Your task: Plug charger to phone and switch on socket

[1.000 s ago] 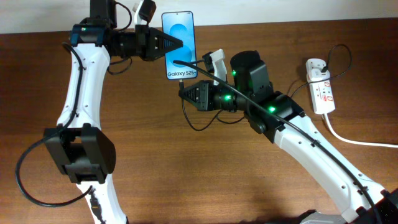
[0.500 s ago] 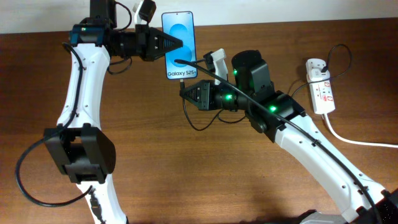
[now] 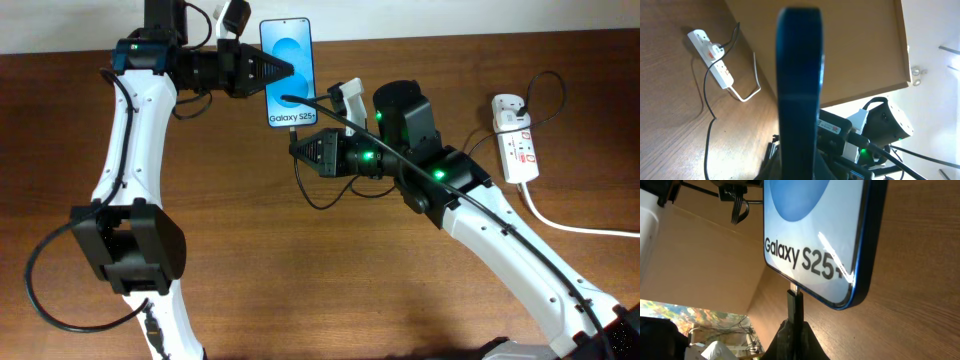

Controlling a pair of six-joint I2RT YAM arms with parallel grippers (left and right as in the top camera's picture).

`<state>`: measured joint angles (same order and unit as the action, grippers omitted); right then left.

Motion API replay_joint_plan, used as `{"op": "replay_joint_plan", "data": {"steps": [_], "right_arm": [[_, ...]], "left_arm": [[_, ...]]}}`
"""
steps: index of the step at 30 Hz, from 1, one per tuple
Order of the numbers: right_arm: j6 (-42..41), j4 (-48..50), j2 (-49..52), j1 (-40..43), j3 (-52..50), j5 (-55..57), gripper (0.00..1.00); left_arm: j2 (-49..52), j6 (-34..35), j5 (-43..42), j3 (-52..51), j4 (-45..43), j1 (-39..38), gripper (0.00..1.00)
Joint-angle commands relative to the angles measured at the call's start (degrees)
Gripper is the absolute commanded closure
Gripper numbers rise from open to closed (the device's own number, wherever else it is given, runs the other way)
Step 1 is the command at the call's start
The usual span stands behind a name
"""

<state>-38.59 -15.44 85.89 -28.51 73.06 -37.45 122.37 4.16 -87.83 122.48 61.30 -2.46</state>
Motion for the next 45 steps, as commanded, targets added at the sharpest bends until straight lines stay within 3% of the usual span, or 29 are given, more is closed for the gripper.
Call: {"op": "replay_joint_plan", "data": {"steps": [1, 27, 45], "right_arm": [[0.6, 1.3, -0.2, 2.0, 0.2, 3.5, 0.96], [-5.5, 5.4, -0.2, 1.9, 0.2, 5.2, 0.96], [-8.9, 7.4, -0.2, 0.8, 0.2, 12.7, 0.96]], "left_arm": [[-0.6, 0.6, -2.4, 0.5, 0.4, -0.5, 1.0], [-0.6, 1.7, -2.4, 0.5, 0.5, -0.5, 1.0], [-0.6, 3.1, -2.4, 0.5, 0.4, -0.5, 1.0]]}}
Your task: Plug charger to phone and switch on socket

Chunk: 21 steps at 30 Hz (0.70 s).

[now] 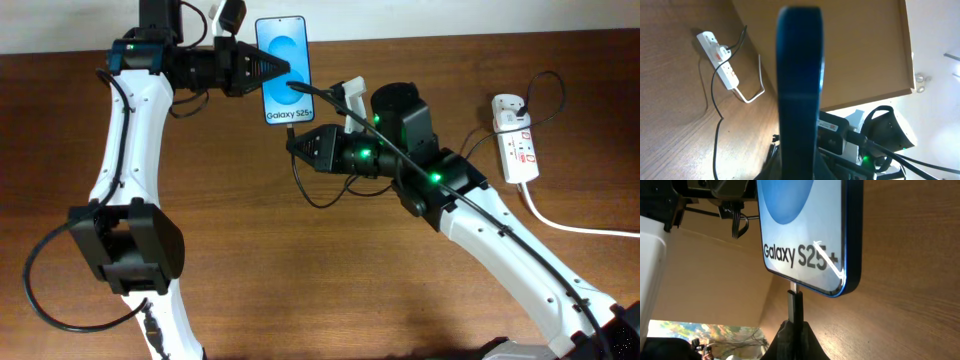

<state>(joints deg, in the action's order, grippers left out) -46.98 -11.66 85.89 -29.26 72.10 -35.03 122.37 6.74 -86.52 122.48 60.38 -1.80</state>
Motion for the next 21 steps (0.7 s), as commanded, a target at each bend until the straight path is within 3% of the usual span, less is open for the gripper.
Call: {"op": "replay_joint_plan", "data": {"steps": [1, 21], "right_arm": [[-0.5, 4.4, -0.2, 1.5, 1.2, 10.3, 0.96], [-1.9, 6.1, -0.2, -1.9, 1.2, 15.1, 0.96]], "left_arm": [[-0.6, 0.5, -3.7, 0.5, 1.3, -1.2, 1.0], [-0.6, 2.7, -3.7, 0.5, 3.7, -1.2, 1.0]]}}
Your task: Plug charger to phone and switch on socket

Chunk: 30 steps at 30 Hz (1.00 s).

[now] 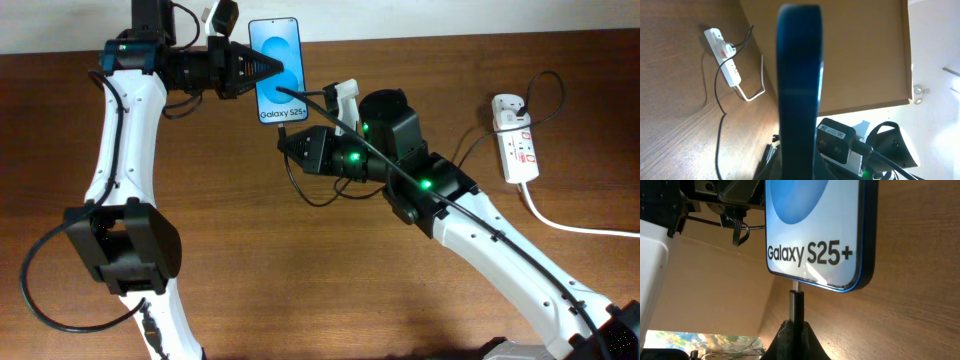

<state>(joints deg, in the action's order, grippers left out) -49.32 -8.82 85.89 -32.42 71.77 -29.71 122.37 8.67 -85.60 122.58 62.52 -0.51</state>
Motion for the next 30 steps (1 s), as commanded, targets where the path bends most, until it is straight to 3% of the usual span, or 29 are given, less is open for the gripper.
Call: {"op": "replay_joint_plan", "data": {"steps": [1, 12, 22, 30], "right_arm": [[0.4, 3.3, -0.2, 1.3, 1.5, 10.5, 0.96], [2.5, 2.0, -0.3, 1.3, 1.5, 11.9, 0.96], [3.8, 3.3, -0.3, 1.3, 1.5, 1.4, 0.96], [1.9, -0.1, -0.5, 1.3, 1.5, 2.3, 0.96]], "left_arm": [[-0.6, 1.0, -4.6, 0.4, 1.6, -2.5, 1.0], [-0.6, 1.2, -4.6, 0.4, 0.9, -1.4, 1.0], [-0.6, 1.2, -4.6, 0.4, -0.6, -0.7, 1.0], [-0.6, 4.2, -4.6, 0.4, -2.0, 1.4, 1.0]]}}
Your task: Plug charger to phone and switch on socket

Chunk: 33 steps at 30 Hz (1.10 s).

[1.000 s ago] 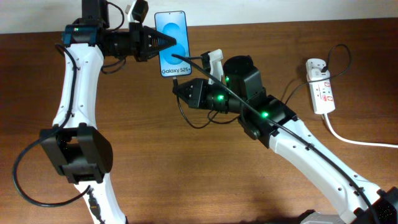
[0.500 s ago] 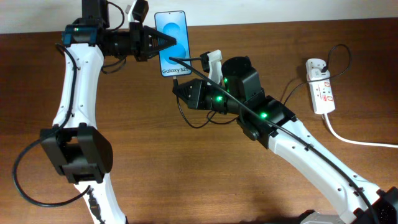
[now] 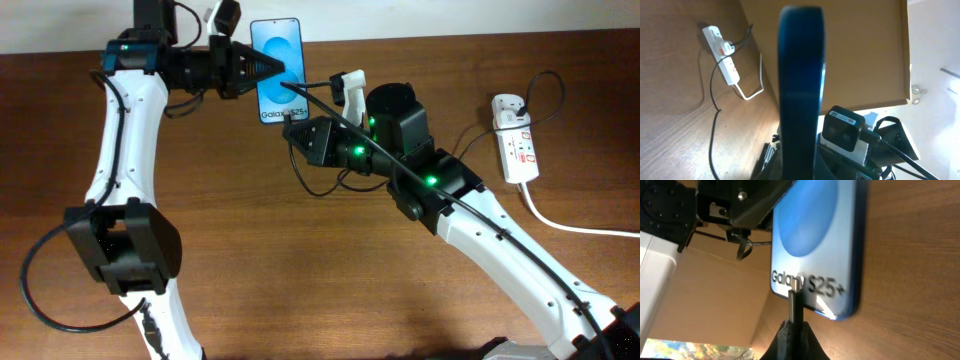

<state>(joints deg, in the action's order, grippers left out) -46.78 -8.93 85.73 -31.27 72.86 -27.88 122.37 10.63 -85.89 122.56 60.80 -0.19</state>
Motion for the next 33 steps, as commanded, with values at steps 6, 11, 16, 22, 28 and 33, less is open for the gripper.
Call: {"op": "replay_joint_plan", "data": {"steps": [6, 11, 16, 22, 28, 33], "right_arm": [[-2.1, 0.0, -0.3, -0.3, 0.4, -3.4, 0.96], [-2.6, -1.6, -0.2, -1.0, 0.4, 0.0, 0.96], [-3.7, -1.6, -0.1, -1.0, 0.4, -0.4, 0.96], [-3.6, -1.3, -0.1, -1.5, 0.4, -1.4, 0.96], [-2.8, -1.4, -0.1, -1.3, 0.4, -1.5, 0.96], [-1.7, -1.2, -0.1, -1.3, 0.4, -1.5, 0.96]], "left_arm": [[-0.6, 7.2, -4.3, 0.4, -1.2, 1.5, 1.0], [-0.6, 8.2, -4.3, 0.4, -1.2, 1.5, 1.0], [-0.6, 8.2, -4.3, 0.4, -3.8, 1.5, 1.0], [-0.6, 8.2, -4.3, 0.4, -6.1, -0.4, 1.0], [-0.6, 7.8, -4.3, 0.4, -10.7, -0.4, 1.0], [-0.6, 7.8, -4.3, 0.4, -11.3, -0.4, 1.0]]}}
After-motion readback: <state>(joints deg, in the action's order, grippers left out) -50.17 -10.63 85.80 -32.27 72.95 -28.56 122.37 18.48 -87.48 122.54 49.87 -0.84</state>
